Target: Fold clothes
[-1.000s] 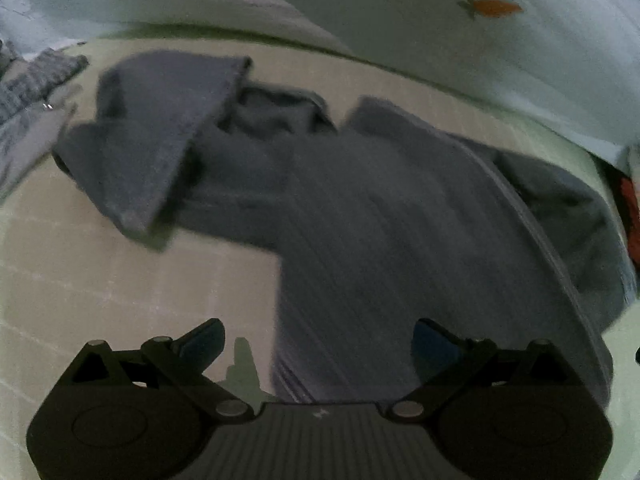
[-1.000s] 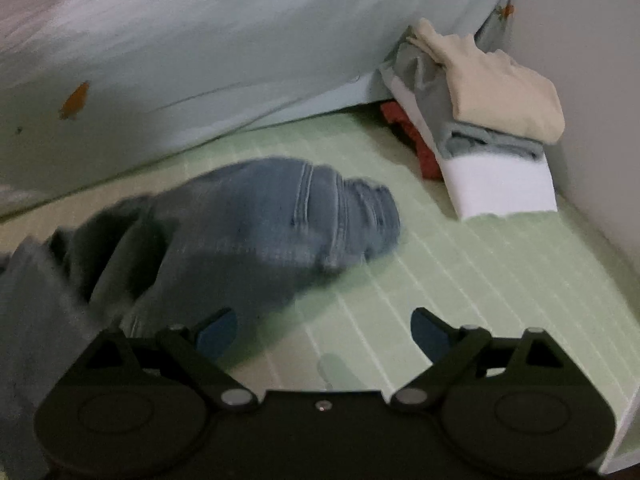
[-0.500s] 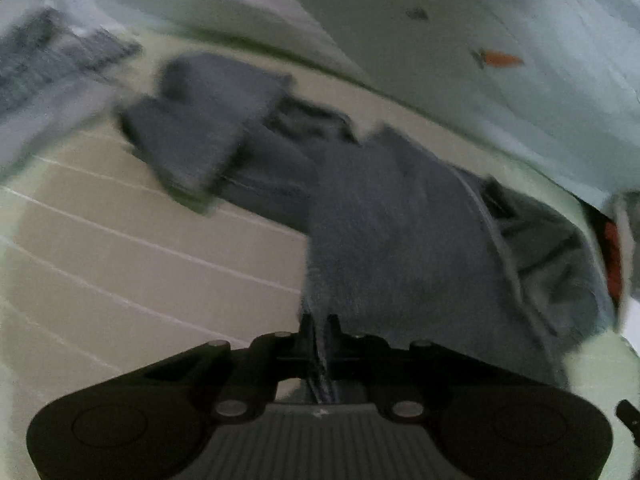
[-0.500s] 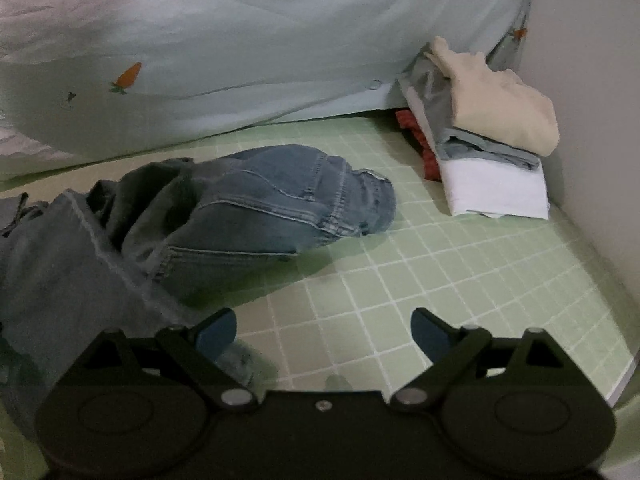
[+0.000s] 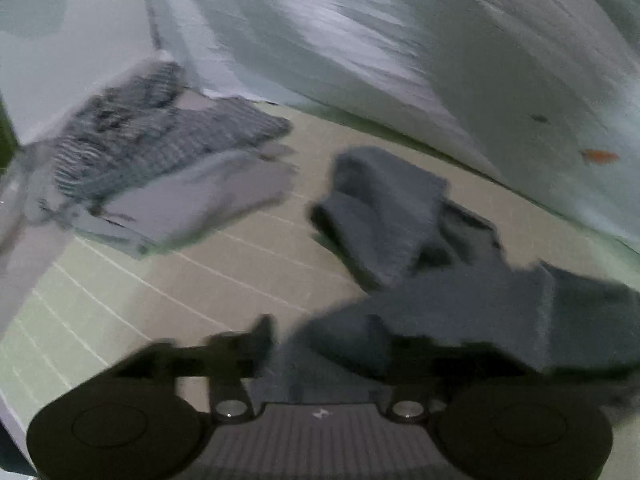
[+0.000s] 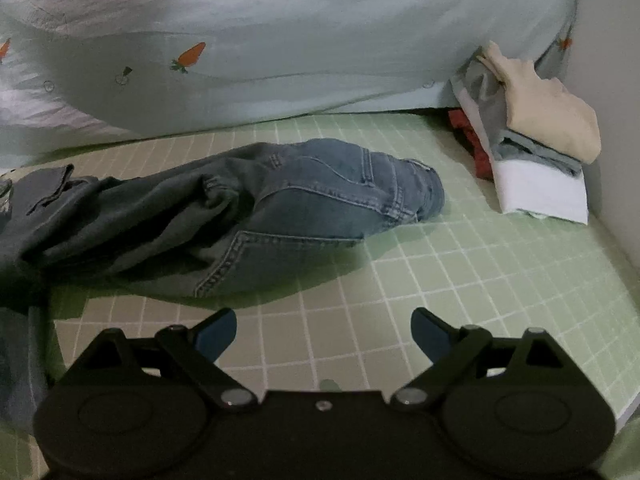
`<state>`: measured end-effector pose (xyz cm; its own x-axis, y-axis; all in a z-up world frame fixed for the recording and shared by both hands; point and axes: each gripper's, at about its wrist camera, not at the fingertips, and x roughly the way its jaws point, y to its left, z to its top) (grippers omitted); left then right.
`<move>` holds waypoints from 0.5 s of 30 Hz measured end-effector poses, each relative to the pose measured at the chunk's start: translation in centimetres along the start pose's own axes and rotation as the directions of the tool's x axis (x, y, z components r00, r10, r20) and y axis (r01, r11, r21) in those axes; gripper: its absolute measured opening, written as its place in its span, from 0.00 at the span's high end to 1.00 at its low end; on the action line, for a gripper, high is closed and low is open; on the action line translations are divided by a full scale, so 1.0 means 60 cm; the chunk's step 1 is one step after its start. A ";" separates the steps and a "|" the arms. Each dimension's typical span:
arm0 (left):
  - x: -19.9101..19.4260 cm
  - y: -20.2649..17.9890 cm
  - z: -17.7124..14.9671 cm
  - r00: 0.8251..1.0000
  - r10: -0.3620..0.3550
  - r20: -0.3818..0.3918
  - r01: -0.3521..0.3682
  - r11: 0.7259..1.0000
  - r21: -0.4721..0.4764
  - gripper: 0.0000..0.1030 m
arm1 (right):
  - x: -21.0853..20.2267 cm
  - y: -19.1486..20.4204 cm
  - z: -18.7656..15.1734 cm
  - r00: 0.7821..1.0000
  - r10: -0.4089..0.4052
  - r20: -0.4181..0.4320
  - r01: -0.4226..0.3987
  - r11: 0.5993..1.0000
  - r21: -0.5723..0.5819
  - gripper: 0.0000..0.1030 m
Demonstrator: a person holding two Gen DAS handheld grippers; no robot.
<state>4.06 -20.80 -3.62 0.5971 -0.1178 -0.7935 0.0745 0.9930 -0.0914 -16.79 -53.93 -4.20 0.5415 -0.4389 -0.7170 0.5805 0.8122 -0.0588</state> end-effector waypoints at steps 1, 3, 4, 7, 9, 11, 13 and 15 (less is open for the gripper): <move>0.001 -0.015 -0.011 1.000 -0.025 -0.010 0.025 1.000 0.011 0.26 | 0.002 -0.001 0.001 1.000 -0.003 -0.001 0.003 1.000 0.006 0.08; 0.009 -0.051 -0.034 0.997 -0.060 -0.042 0.062 0.997 0.053 0.20 | 0.006 -0.002 0.004 1.000 -0.007 -0.001 0.007 1.000 0.015 0.08; 0.017 -0.069 -0.045 0.995 -0.073 -0.067 0.078 0.994 0.079 0.17 | 0.008 -0.003 0.007 1.000 -0.005 0.001 0.005 1.000 0.012 0.07; 0.040 -0.125 -0.079 0.982 -0.111 -0.152 0.134 0.980 0.148 0.17 | 0.017 -0.005 0.015 1.000 0.001 0.004 -0.001 1.000 -0.004 0.07; 0.053 -0.156 -0.098 0.971 -0.130 -0.202 0.168 0.969 0.180 0.17 | 0.023 -0.007 0.017 1.000 0.004 0.003 -0.004 1.000 -0.023 0.07; 0.069 -0.174 -0.113 0.961 -0.134 -0.240 0.186 0.961 0.204 0.17 | 0.029 -0.010 0.019 1.000 0.000 0.001 0.000 0.999 -0.035 0.07; 0.086 -0.187 -0.125 0.953 -0.127 -0.277 0.194 0.954 0.228 0.22 | 0.037 -0.019 0.022 1.000 -0.008 -0.005 0.007 0.999 -0.031 0.07; 0.090 -0.194 -0.133 0.957 -0.069 -0.282 0.150 0.949 0.277 0.55 | 0.045 -0.027 0.026 1.000 -0.015 -0.012 0.015 1.000 -0.027 0.07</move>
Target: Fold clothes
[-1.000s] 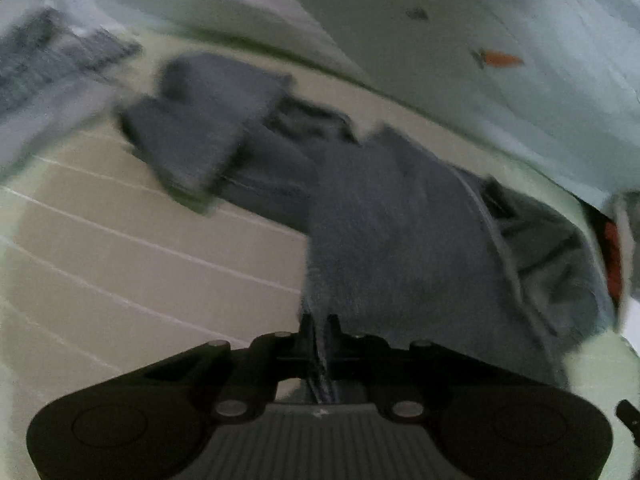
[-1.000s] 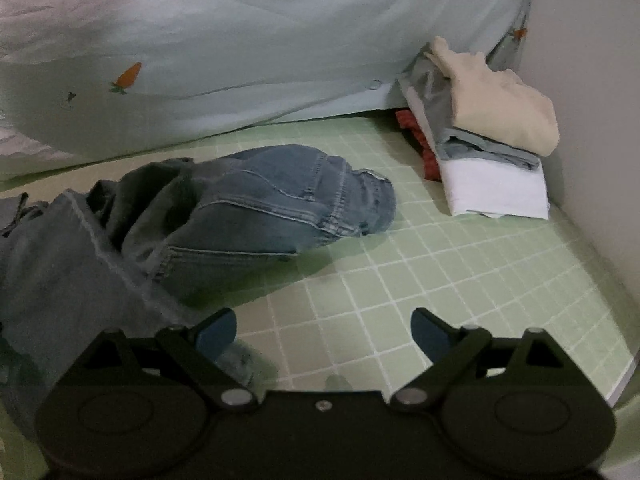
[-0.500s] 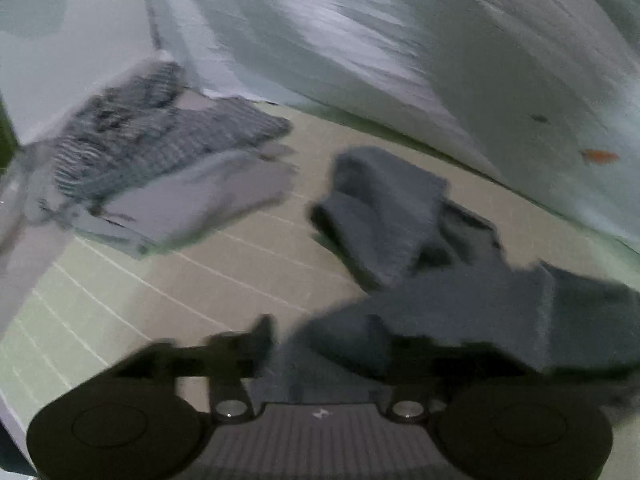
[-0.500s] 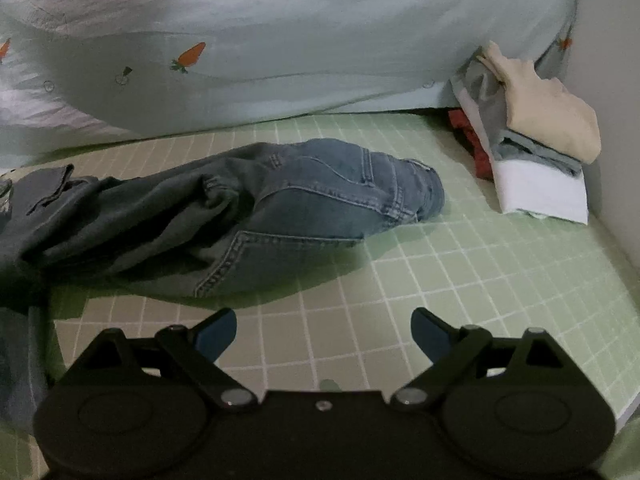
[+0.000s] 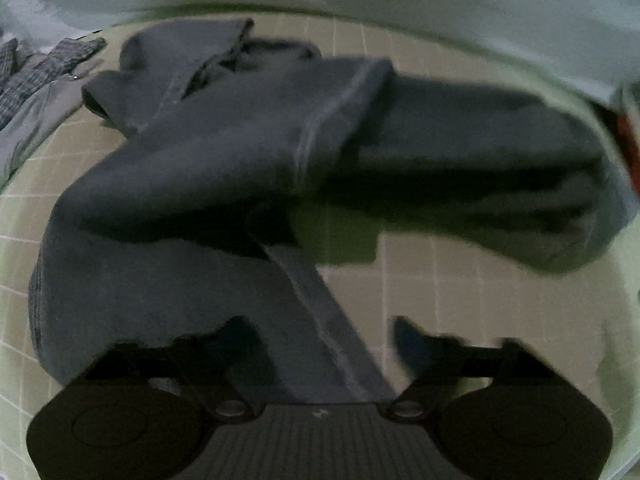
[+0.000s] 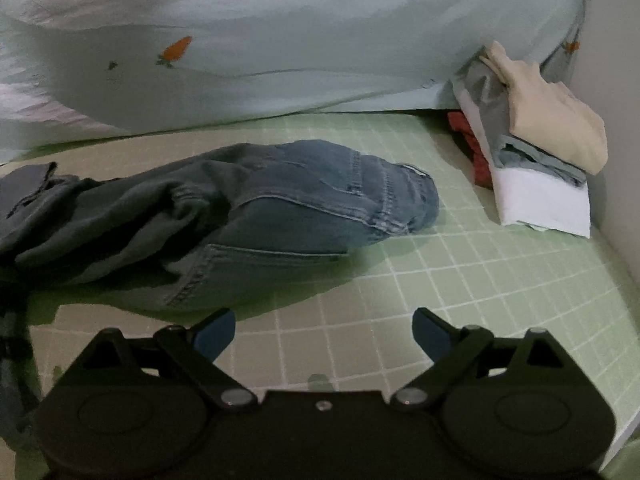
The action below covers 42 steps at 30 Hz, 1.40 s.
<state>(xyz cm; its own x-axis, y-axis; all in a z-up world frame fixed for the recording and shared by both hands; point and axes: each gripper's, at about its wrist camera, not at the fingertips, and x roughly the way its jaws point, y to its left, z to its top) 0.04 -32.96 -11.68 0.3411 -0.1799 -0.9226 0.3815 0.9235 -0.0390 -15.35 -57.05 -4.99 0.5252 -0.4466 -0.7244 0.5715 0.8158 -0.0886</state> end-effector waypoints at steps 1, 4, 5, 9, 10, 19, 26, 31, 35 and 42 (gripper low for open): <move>-0.001 0.001 -0.001 0.999 0.040 0.015 -0.040 0.999 0.022 0.79 | 0.003 -0.003 0.001 1.000 -0.004 -0.004 0.004 1.000 0.005 0.07; -0.005 0.055 0.001 0.998 0.057 0.017 -0.055 0.996 -0.063 0.89 | 0.014 -0.008 0.003 1.000 -0.010 -0.022 0.011 1.000 0.018 0.06; -0.007 0.077 0.002 0.998 0.056 0.017 -0.054 0.993 -0.107 0.90 | 0.017 -0.007 0.003 1.000 -0.011 -0.028 0.012 1.000 0.020 0.06; -0.028 0.202 0.004 0.976 0.218 0.011 -0.209 0.947 -0.243 0.94 | 0.022 0.009 0.005 1.000 -0.002 -0.031 0.002 1.000 0.001 0.06; -0.036 0.238 0.005 0.965 0.264 0.006 -0.252 0.926 -0.281 0.94 | 0.023 0.015 0.006 1.000 0.002 -0.030 -0.002 1.000 -0.006 0.06; -0.084 0.429 0.025 0.943 0.330 0.029 -0.276 0.831 -0.483 0.82 | 0.029 0.044 0.047 0.999 -0.039 0.033 0.037 0.999 0.036 0.06; -0.020 0.417 0.054 0.951 0.307 -0.040 -0.284 0.813 -0.508 0.84 | 0.083 0.045 0.174 0.993 -0.046 0.107 0.029 0.987 0.157 0.06; -0.011 0.402 0.068 0.935 0.352 -0.033 -0.329 0.834 -0.442 0.84 | 0.162 0.070 0.274 0.995 0.028 0.098 -0.048 0.978 0.205 0.04; -0.011 0.398 0.067 0.931 0.364 -0.029 -0.337 0.825 -0.454 0.83 | 0.281 0.107 0.320 0.998 0.057 -0.016 -0.053 0.976 0.211 0.04; -0.009 0.393 0.074 0.924 0.379 -0.050 -0.358 0.813 -0.459 0.83 | 0.412 0.126 0.305 0.961 -0.045 -0.272 0.106 0.971 0.213 0.05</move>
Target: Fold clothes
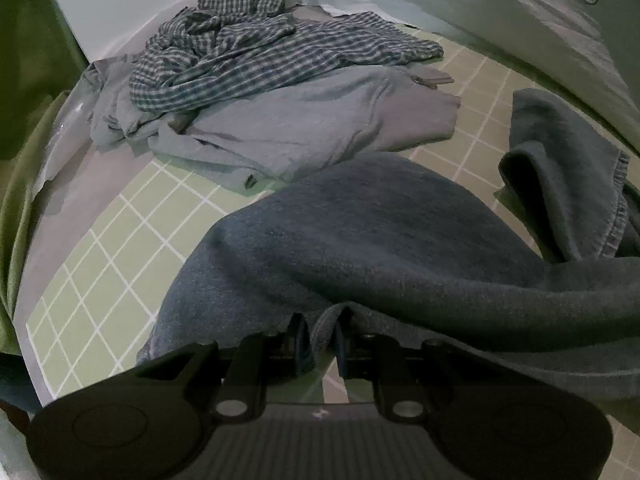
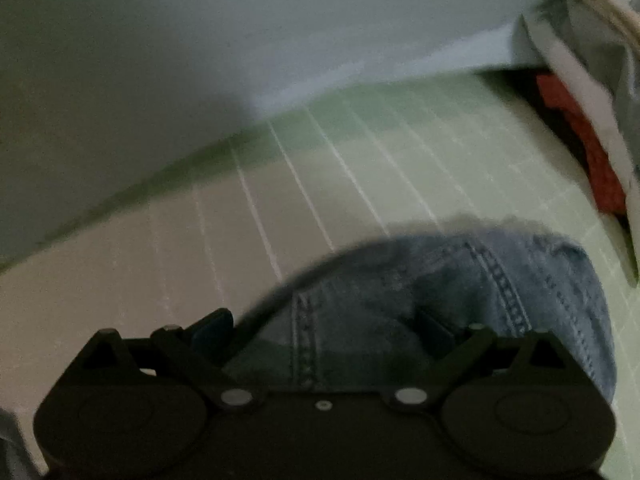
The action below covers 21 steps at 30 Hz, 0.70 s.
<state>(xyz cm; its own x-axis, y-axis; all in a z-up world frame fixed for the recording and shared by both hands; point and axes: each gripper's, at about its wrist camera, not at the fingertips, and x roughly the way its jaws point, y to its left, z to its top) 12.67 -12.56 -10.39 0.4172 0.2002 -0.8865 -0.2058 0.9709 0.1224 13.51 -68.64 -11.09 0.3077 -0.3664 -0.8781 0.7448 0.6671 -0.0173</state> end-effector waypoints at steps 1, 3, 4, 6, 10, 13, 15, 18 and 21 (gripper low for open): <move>0.000 -0.002 0.000 1.000 0.004 0.001 -0.004 1.000 0.011 0.84 | -0.001 0.000 -0.004 1.000 0.004 0.010 -0.004 1.000 -0.015 0.06; 0.000 -0.007 0.000 1.000 0.009 0.003 -0.009 0.999 0.039 0.84 | -0.011 -0.006 -0.008 1.000 0.008 0.018 -0.007 0.998 -0.057 0.24; 0.001 -0.007 0.000 1.000 0.007 0.003 -0.007 0.999 0.045 0.84 | -0.017 -0.008 -0.011 1.000 0.012 0.024 -0.010 0.997 -0.083 0.43; 0.001 -0.003 0.001 1.000 -0.006 -0.001 0.006 0.999 0.039 0.84 | -0.040 -0.022 -0.021 0.993 0.094 0.065 -0.082 0.981 -0.176 0.69; 0.001 0.018 0.006 0.998 -0.067 -0.018 0.067 0.998 -0.006 0.90 | -0.120 -0.076 -0.046 0.962 0.190 0.197 -0.148 0.967 -0.208 0.84; -0.007 0.050 0.007 0.988 -0.151 -0.027 0.149 0.985 -0.085 0.93 | -0.221 -0.128 -0.095 0.920 0.204 0.334 -0.151 0.972 -0.178 0.87; -0.025 0.063 0.001 0.987 -0.158 -0.005 0.157 0.984 -0.079 0.93 | -0.293 -0.168 -0.138 0.895 0.190 0.404 -0.137 0.978 -0.157 0.87; -0.052 0.081 -0.018 0.991 -0.134 0.026 0.135 0.990 -0.031 0.93 | -0.365 -0.223 -0.220 0.897 0.145 0.417 -0.110 0.988 -0.106 0.87; -0.062 0.101 -0.043 0.992 -0.122 0.020 0.122 0.992 -0.026 0.93 | -0.359 -0.271 -0.302 0.949 0.087 0.303 -0.070 0.995 -0.066 0.87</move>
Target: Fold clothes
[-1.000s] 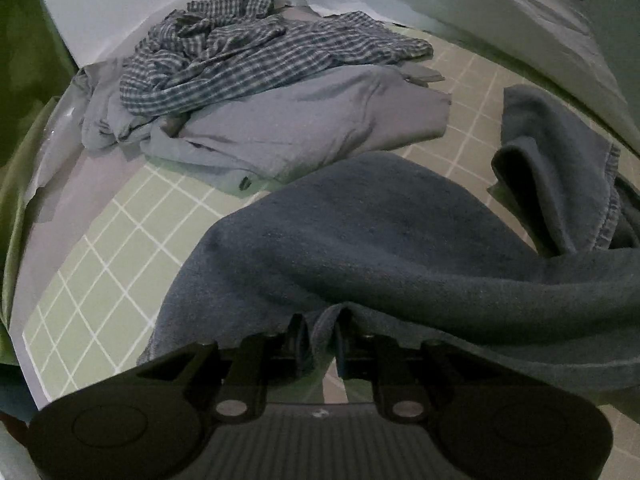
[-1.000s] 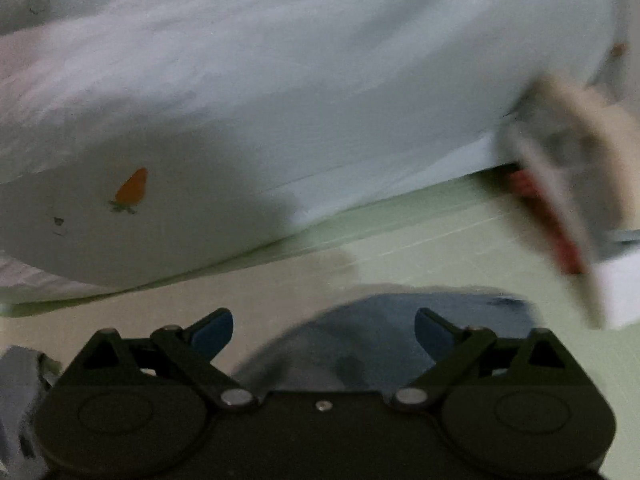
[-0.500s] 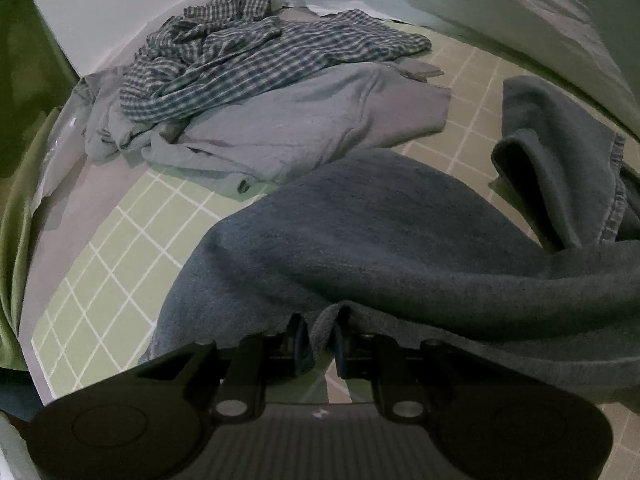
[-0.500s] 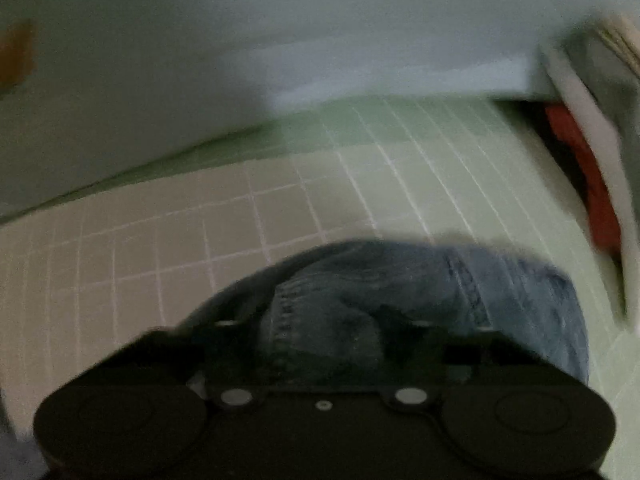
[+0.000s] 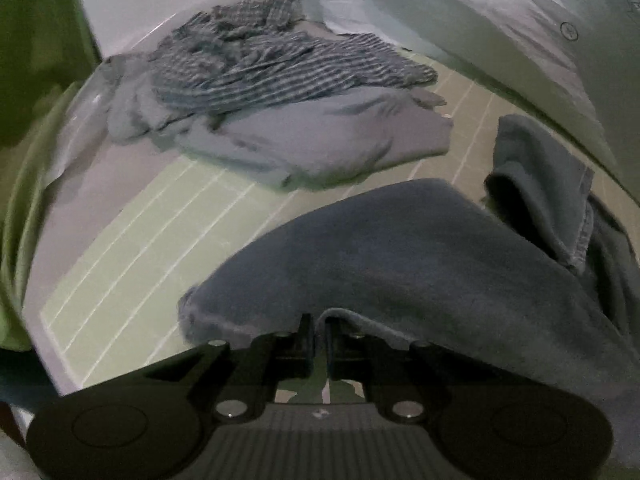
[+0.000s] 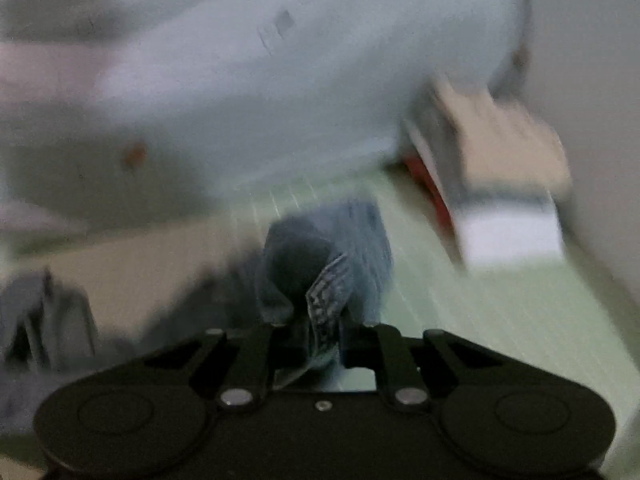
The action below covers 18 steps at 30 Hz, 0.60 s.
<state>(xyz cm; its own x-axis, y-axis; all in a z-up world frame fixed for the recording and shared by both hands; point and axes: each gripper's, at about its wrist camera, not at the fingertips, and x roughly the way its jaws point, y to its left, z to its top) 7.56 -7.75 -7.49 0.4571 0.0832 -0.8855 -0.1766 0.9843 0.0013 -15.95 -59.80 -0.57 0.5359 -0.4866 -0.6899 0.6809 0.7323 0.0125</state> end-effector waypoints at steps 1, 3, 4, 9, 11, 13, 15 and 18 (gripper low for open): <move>0.001 0.005 -0.009 1.000 -0.002 -0.014 0.002 1.000 -0.012 0.93 | 0.007 -0.010 -0.030 0.998 -0.022 -0.056 0.022 1.000 0.003 0.87; 0.004 0.008 -0.024 0.999 -0.007 -0.040 0.006 1.000 -0.018 0.94 | 0.029 -0.028 -0.082 0.986 -0.031 -0.167 0.039 0.998 0.043 0.87; 0.006 0.006 -0.029 0.999 -0.009 -0.047 0.009 1.000 -0.008 0.94 | 0.041 -0.030 -0.092 0.981 -0.005 -0.192 0.019 0.997 0.070 0.87; 0.015 -0.016 -0.039 0.997 -0.046 -0.063 0.047 0.999 0.011 0.94 | 0.095 -0.026 -0.112 0.964 0.093 -0.250 -0.067 0.992 0.111 0.87; 0.019 -0.029 -0.039 0.996 -0.067 -0.062 0.067 0.998 0.003 0.94 | 0.120 -0.019 -0.103 0.957 0.126 -0.262 -0.097 0.988 0.121 0.87; 0.023 -0.044 -0.039 0.995 -0.086 -0.059 0.086 0.996 0.001 0.94 | 0.129 -0.007 -0.094 0.952 0.157 -0.262 -0.125 0.983 0.135 0.87; 0.031 -0.064 -0.035 0.994 -0.096 -0.059 0.097 0.995 0.004 0.94 | 0.141 0.004 -0.087 0.947 0.180 -0.265 -0.145 0.979 0.146 0.87; 0.043 -0.094 -0.018 0.995 -0.089 -0.049 0.089 0.996 0.015 0.94 | 0.168 0.018 -0.072 0.945 0.187 -0.269 -0.152 0.978 0.143 0.87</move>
<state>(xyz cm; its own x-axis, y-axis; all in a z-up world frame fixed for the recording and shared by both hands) 8.79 -13.27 -10.27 0.4274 -0.0122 -0.9040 -0.1218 0.9900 -0.0709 -12.01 -61.87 -10.64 0.4990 -0.1945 -0.8445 0.6557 0.7219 0.2212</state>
